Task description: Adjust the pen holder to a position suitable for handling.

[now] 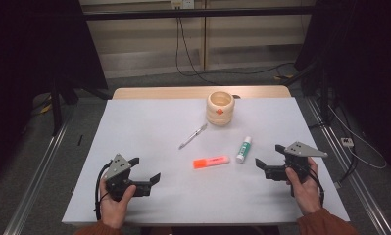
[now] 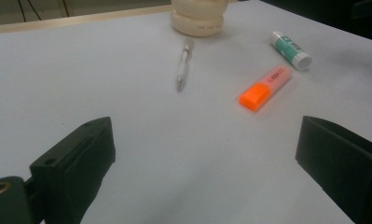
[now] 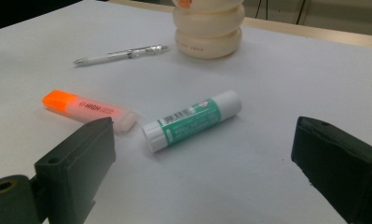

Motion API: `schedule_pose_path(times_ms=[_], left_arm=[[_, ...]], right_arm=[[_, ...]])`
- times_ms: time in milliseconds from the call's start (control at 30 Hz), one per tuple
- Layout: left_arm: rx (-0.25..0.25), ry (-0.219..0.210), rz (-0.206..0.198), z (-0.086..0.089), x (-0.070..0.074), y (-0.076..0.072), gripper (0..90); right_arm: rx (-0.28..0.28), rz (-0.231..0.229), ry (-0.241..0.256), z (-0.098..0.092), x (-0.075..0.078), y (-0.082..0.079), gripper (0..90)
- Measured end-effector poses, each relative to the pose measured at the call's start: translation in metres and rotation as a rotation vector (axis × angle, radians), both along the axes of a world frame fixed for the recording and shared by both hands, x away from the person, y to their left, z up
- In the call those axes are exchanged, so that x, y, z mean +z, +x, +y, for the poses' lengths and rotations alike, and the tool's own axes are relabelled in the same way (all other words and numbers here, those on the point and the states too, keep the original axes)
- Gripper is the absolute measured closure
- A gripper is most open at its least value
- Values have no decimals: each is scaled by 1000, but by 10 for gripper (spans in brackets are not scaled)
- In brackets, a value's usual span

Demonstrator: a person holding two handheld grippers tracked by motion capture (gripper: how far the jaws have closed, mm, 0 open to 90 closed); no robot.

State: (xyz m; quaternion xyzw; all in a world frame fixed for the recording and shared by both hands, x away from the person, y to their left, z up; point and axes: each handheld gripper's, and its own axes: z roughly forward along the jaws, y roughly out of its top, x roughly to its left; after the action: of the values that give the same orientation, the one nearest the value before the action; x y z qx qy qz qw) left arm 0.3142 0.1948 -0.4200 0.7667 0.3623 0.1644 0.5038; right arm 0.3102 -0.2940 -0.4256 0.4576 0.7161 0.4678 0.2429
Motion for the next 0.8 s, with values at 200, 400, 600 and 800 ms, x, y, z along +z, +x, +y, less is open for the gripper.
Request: schedule_pose_path(times_ms=[200,400,600,800], left_arm=[[0,-1,-3,1,0,0,45],[0,-3,3,-1,0,0,45],[-4,-1,2,1,0,0,45],[-3,-2,4,0,0,0,45]], right_arm=[[20,-46,-6,1,9,11,50],[30,-55,-8,4,16,28,65],[17,-48,-15,8,23,50,91],[16,-53,-9,10,28,66,92]])
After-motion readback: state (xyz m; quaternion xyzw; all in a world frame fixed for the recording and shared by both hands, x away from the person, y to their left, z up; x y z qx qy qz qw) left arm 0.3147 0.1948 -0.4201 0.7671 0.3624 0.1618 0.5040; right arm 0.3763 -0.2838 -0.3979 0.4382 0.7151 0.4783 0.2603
